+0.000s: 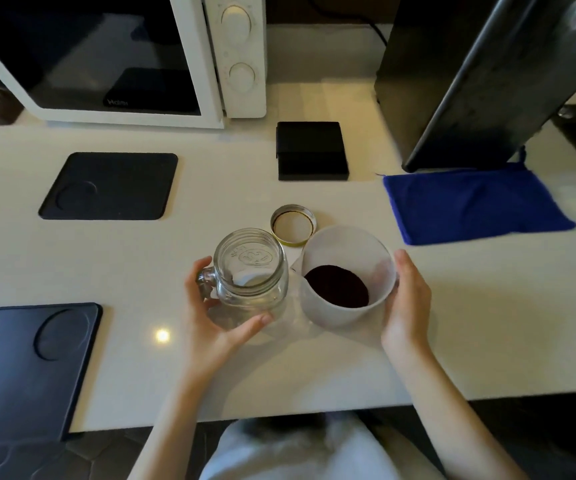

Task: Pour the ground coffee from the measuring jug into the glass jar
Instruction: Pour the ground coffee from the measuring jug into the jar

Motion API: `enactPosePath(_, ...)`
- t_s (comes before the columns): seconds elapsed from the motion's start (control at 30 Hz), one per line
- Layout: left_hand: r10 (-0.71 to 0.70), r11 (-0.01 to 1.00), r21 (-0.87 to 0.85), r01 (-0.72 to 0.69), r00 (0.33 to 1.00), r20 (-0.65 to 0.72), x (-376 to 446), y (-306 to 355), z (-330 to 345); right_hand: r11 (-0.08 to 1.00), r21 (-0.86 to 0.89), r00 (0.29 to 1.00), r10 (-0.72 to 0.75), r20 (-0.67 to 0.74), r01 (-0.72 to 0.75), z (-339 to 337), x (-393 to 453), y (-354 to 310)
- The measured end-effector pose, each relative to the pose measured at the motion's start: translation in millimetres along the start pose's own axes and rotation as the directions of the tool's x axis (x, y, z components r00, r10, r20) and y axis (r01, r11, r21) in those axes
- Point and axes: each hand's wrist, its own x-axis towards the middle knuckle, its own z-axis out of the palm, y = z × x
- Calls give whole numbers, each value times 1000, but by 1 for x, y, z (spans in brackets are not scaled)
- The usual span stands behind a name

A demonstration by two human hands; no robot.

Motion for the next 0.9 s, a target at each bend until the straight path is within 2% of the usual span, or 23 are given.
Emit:
enactPosePath(0.1,4,1000,-2,-4,1000,6,-1,0,0,997,54,997,66,-46,-63,9,-2,-3)
enactPosePath(0.13,4,1000,-5,-4,1000,3,-1,0,0,998,55,998,32,-55,-29,10,-1,-7)
enactPosePath(0.2,3,1000,-11,-3,1000,2,-2,0,-1,992,-39,991,-124,-40,123,10,4,-21)
enactPosePath(0.27,-7,1000,-22,7,1000,7,-2,-2,-1,949,-120,956,-289,43,292,9,9,-39)
enactPosePath(0.33,-16,999,-33,16,1000,4,-3,-2,0,903,-82,901,-407,150,421,7,9,-53)
enactPosePath(0.4,-18,999,-46,18,1000,-4,-4,-1,1,850,-93,838,-484,251,519,8,10,-53)
enactPosePath(0.47,-17,998,-56,17,1000,-10,-4,0,1,805,-154,792,-497,354,574,13,10,-48)
enactPosePath(0.53,-15,998,-59,14,1000,-12,-4,0,1,778,-174,760,-495,421,603,16,9,-48)
enactPosePath(0.67,-5,999,-45,5,1000,-10,-4,1,0,766,-143,752,-546,371,627,16,18,-55)
enactPosePath(0.73,2,999,-44,-3,1000,-14,-4,1,0,757,-164,746,-539,390,632,17,20,-50)
enactPosePath(0.9,-6,1000,-9,6,1000,2,-4,0,-2,787,-165,785,-526,327,595,16,25,-46)
